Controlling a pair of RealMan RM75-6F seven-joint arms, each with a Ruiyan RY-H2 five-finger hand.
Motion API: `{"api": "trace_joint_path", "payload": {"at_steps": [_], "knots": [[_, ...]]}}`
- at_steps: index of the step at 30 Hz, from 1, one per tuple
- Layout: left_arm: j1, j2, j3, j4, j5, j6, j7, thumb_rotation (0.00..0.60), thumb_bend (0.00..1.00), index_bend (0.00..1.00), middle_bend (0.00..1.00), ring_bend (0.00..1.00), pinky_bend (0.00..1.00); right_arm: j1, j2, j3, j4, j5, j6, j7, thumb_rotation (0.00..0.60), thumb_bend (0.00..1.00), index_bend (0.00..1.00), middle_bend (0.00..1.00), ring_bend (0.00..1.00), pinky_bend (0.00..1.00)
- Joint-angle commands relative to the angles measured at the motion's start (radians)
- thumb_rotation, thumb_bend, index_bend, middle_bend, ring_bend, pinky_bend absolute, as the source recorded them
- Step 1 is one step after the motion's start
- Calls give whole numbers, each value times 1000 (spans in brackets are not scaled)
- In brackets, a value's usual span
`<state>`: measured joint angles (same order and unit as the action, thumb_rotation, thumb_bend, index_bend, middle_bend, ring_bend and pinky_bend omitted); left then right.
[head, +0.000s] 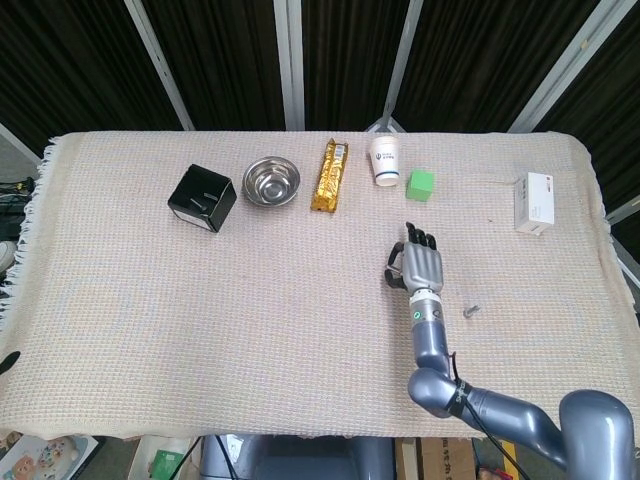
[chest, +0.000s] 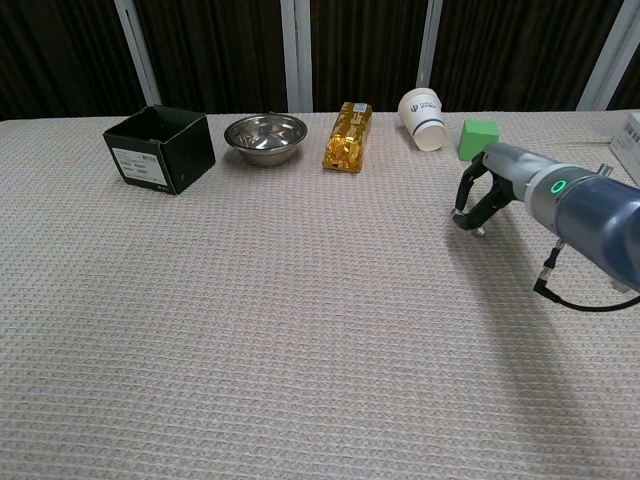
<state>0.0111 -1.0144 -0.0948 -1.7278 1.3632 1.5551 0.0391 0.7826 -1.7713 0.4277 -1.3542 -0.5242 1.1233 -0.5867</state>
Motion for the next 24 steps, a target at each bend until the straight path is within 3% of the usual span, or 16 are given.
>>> {"api": "trace_joint_path", "payload": {"at_steps": [1, 24], "knots": [[0, 0, 0, 0, 1, 0, 1, 600, 42, 136, 108, 9, 9, -3, 8, 4, -9, 1, 0, 7, 600, 381, 612, 0, 0, 0], [0, -2, 2, -2, 3, 1, 5, 600, 42, 137, 108, 9, 9, -19, 37, 39, -27, 24, -31, 109, 600, 381, 612, 0, 0, 0]]}}
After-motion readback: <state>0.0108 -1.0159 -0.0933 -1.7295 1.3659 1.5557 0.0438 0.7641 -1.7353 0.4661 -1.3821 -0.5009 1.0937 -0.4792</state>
